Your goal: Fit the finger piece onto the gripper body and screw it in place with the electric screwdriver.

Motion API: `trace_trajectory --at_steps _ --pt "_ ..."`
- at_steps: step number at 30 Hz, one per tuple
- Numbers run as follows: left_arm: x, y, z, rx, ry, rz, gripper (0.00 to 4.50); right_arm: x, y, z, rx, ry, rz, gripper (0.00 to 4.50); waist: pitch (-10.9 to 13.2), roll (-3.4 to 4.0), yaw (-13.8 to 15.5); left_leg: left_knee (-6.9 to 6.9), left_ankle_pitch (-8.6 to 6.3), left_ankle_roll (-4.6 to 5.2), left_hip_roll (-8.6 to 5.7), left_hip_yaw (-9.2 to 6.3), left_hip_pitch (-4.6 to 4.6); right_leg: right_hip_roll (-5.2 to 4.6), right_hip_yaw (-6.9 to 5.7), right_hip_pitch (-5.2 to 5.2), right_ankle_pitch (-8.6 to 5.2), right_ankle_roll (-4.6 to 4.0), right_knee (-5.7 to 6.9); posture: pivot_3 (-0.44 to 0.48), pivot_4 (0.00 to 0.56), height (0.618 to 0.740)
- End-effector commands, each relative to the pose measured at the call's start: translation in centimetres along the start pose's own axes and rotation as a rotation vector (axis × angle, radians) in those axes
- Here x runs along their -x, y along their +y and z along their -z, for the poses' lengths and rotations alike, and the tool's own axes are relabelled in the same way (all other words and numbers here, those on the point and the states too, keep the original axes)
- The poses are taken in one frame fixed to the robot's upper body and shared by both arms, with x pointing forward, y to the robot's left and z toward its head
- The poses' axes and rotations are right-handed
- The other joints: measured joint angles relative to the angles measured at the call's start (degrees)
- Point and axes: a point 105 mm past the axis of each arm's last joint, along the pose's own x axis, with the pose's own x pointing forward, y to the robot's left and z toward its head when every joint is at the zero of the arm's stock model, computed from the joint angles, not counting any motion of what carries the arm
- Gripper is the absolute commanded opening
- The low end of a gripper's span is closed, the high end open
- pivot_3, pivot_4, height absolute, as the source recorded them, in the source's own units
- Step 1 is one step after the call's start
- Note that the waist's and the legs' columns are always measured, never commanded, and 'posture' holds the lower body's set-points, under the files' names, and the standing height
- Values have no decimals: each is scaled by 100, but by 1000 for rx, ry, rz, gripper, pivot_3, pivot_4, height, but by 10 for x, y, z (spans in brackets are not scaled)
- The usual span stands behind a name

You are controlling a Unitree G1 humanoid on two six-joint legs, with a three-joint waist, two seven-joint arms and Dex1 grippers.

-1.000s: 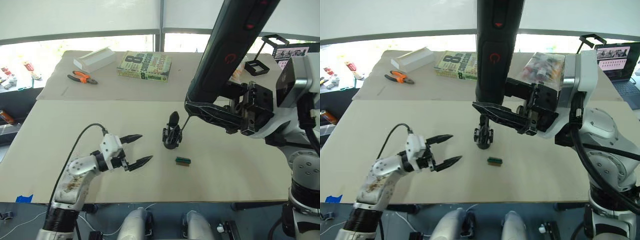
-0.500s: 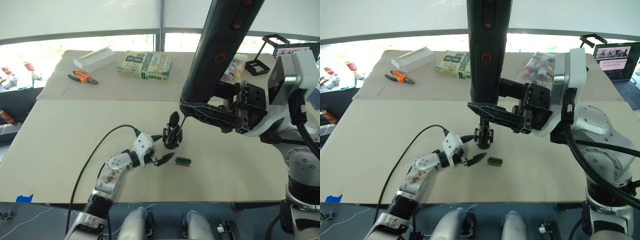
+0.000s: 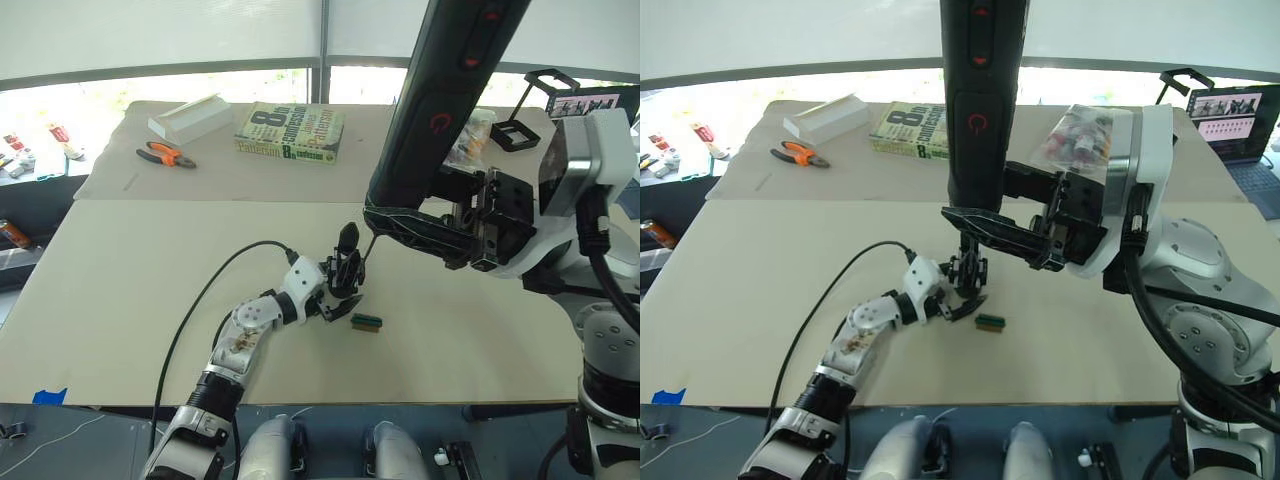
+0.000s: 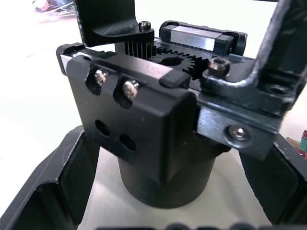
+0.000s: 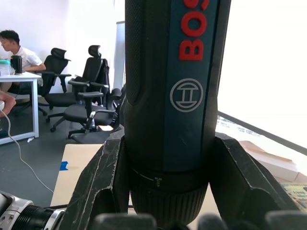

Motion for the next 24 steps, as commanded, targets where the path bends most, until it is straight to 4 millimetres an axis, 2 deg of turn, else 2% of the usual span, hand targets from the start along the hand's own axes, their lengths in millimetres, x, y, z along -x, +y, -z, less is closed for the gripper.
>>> trace_trajectory --at_steps 1,3,7,15,24 --pt "-2 -3 11 7 50 14 3202 2 3 -17 73 -39 4 1907 0 0 5 0 0 0 0 0 0 -1 0 0 0 0 0 0 150 740" --pt "0 -3 14 15 56 15 2410 2 2 -18 76 -38 5 1907 0 -1 6 1 -1 1 0 0 0 -1 0 1 0 0 -1 0 150 740" --pt "6 -4 15 23 34 48 2448 3 1 -18 80 -32 12 1907 0 0 -12 0 -1 2 0 -1 0 0 0 0 0 0 -1 0 150 740" --pt "0 -2 -4 17 -70 185 2448 5 0 -18 77 -22 13 1907 0 -1 -22 -1 -1 1 0 1 -1 0 -1 -1 0 0 -4 0 150 740" --pt "-7 5 8 34 -10 211 2448 5 1 -18 75 -26 11 1907 0 -1 31 5 0 8 -1 -1 0 -4 -2 3 6 3 -1 0 150 740"
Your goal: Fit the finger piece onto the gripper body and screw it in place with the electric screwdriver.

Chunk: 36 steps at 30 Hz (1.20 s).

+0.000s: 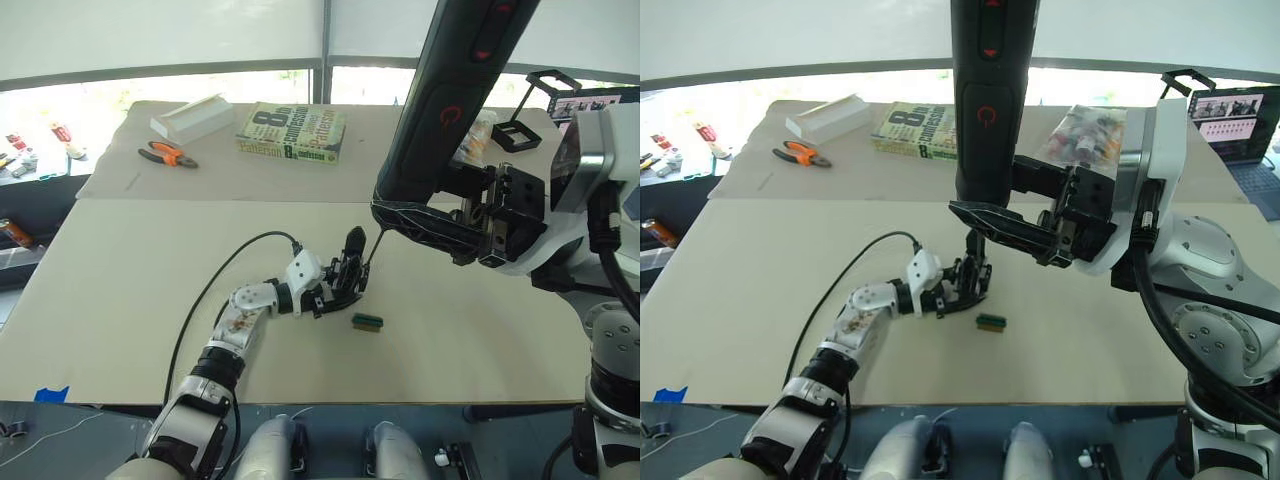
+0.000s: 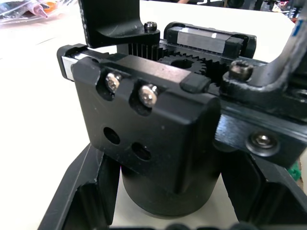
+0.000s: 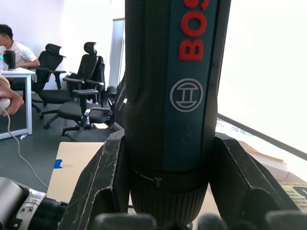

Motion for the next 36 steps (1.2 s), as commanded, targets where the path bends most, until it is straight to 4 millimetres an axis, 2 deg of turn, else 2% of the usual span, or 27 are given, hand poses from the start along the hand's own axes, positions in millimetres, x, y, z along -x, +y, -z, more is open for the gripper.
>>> trace_trajectory --at_steps 1,3,5,7,8,15,21,36 --pt "-2 1 8 39 16 -14 2448 1 4 -14 50 -39 -4 1907 0 0 13 0 0 1 0 0 0 -1 0 1 1 0 0 0 150 740" --pt "-1 1 9 65 13 -14 2448 1 4 -15 49 -40 -5 1907 0 0 17 1 0 3 0 -1 0 -3 -1 1 2 1 -1 0 150 740" --pt "0 1 9 71 9 -16 3520 1 5 -15 49 -41 -7 1907 0 0 16 1 0 4 0 -1 0 -3 0 1 2 2 -1 0 150 740" --pt "2 2 9 56 8 -23 4279 2 5 -15 47 -41 -9 1907 0 0 11 1 0 4 0 -1 0 -2 -1 0 2 1 0 0 150 740" --pt "4 1 8 51 -3 -27 4438 2 5 -15 45 -41 -12 1907 0 0 6 1 0 4 0 -1 0 -2 0 0 2 1 0 0 150 740" --pt "24 -2 4 3 -35 -99 4438 1 7 -15 31 -42 -41 1907 0 0 -97 -3 0 3 1 0 -1 -1 2 -2 2 1 -7 0 150 740" --pt "35 -14 3 9 -24 -108 4438 0 7 -14 18 -40 -72 1907 0 0 -96 -4 0 3 3 1 0 -1 1 -4 2 1 -8 0 150 740" --pt "6 -17 13 49 29 -115 4438 -9 6 -11 12 -36 -121 1907 0 0 27 0 -2 7 0 -1 0 -10 -2 1 6 4 -6 0 150 740"
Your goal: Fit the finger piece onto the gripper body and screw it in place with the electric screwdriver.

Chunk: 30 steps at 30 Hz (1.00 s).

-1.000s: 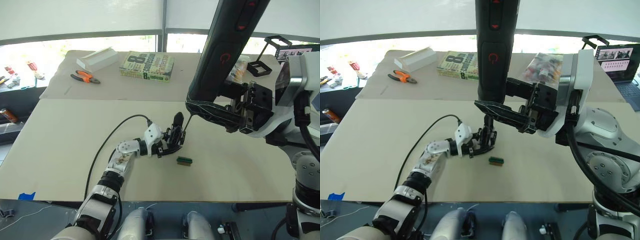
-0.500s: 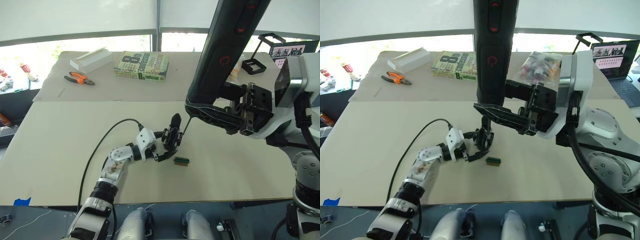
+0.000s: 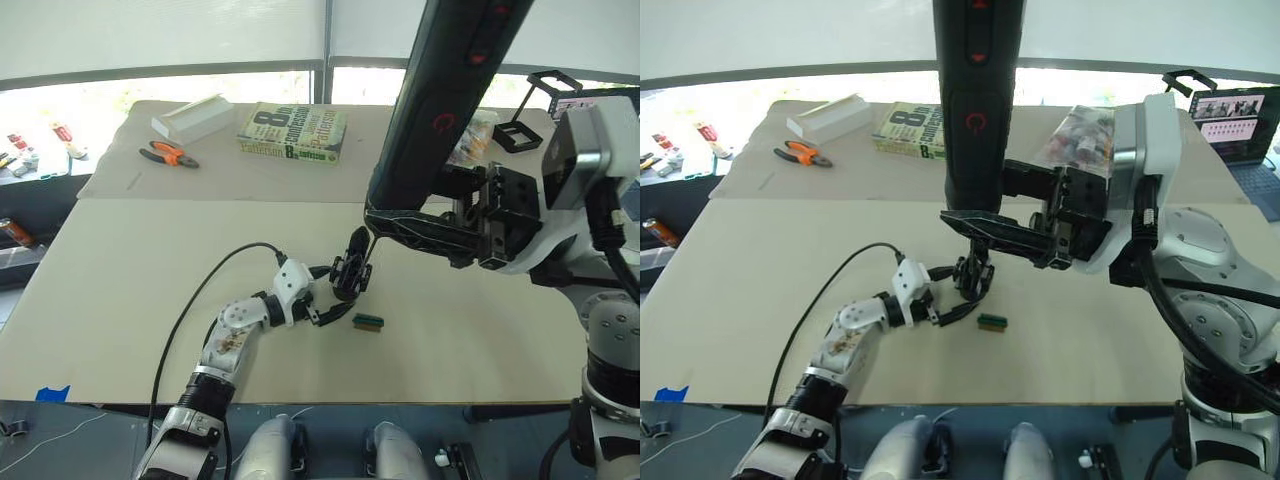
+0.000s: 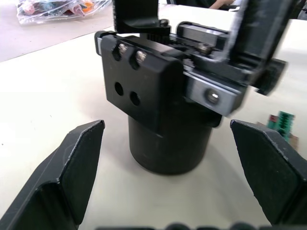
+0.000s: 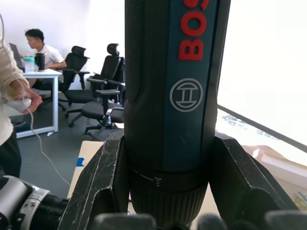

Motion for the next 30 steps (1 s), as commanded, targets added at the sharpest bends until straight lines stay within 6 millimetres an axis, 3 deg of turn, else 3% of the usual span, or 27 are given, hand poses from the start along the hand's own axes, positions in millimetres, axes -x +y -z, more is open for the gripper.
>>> trace_trajectory --at_steps 1,6,11,19,30 --pt "-6 -7 11 20 42 24 4438 -3 1 -14 59 -31 -14 1907 0 0 11 0 0 1 0 0 0 0 0 0 0 0 0 0 150 740" --pt "-12 -6 9 2 43 25 4438 -3 1 -13 63 -23 -9 1907 0 0 51 1 0 1 0 0 0 -1 0 1 1 1 0 0 150 740" --pt "-14 -7 11 -1 53 36 2299 -3 0 -13 66 -17 -8 1907 0 0 67 3 -1 2 0 0 0 -2 -1 1 2 1 -1 0 150 740" --pt "-12 -8 17 16 70 54 2277 -20 -7 -6 69 -5 -31 1907 0 0 70 5 -2 4 0 -2 0 -4 -3 2 3 0 -1 0 150 740" --pt "-11 -7 18 18 77 57 2277 -26 -23 24 56 77 0 1907 -1 0 69 7 -2 4 -1 -1 -2 -3 -6 3 4 2 -1 0 150 740"
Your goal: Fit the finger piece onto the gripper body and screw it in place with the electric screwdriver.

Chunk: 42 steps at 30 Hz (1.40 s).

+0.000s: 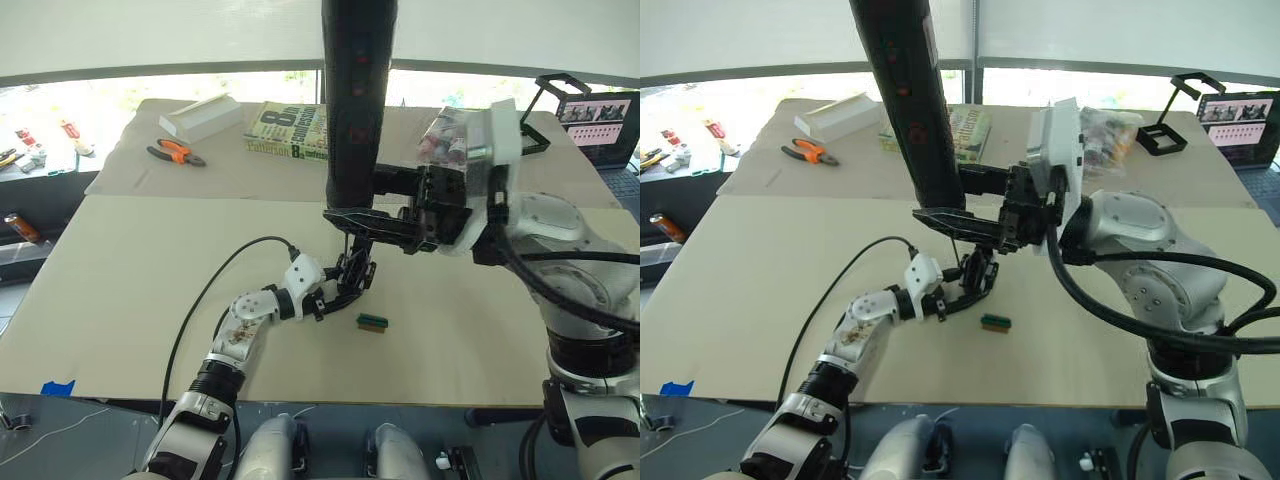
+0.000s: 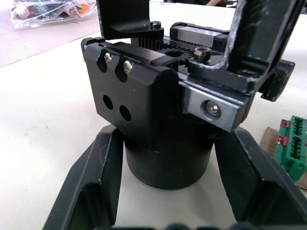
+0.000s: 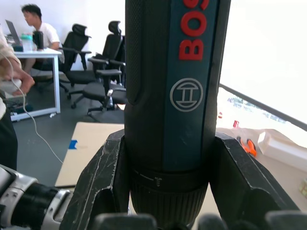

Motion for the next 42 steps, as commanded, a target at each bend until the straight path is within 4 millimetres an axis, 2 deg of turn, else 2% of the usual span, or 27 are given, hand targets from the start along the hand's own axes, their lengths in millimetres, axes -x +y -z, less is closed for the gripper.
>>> trace_trajectory --at_steps 1,15,34,42 --pt "0 -8 18 47 63 20 2277 -2 -1 -9 58 -38 -4 1907 0 0 -2 0 0 0 0 0 0 0 0 0 0 0 0 0 150 740" --pt "0 -12 20 49 76 29 2277 -11 -2 -2 50 -27 -3 1907 0 0 -11 -1 0 0 -1 0 -1 2 0 -3 0 0 0 0 150 740" --pt "1 -12 21 56 85 27 2277 -2 -2 28 34 8 30 1907 0 0 -10 -1 0 0 -1 1 -1 2 -1 -2 0 1 -1 0 150 740" --pt "1 -13 21 58 85 30 2277 -1 1 25 40 -14 20 1907 0 0 -11 -1 0 0 -1 1 -2 2 0 -2 0 1 -2 0 150 740"
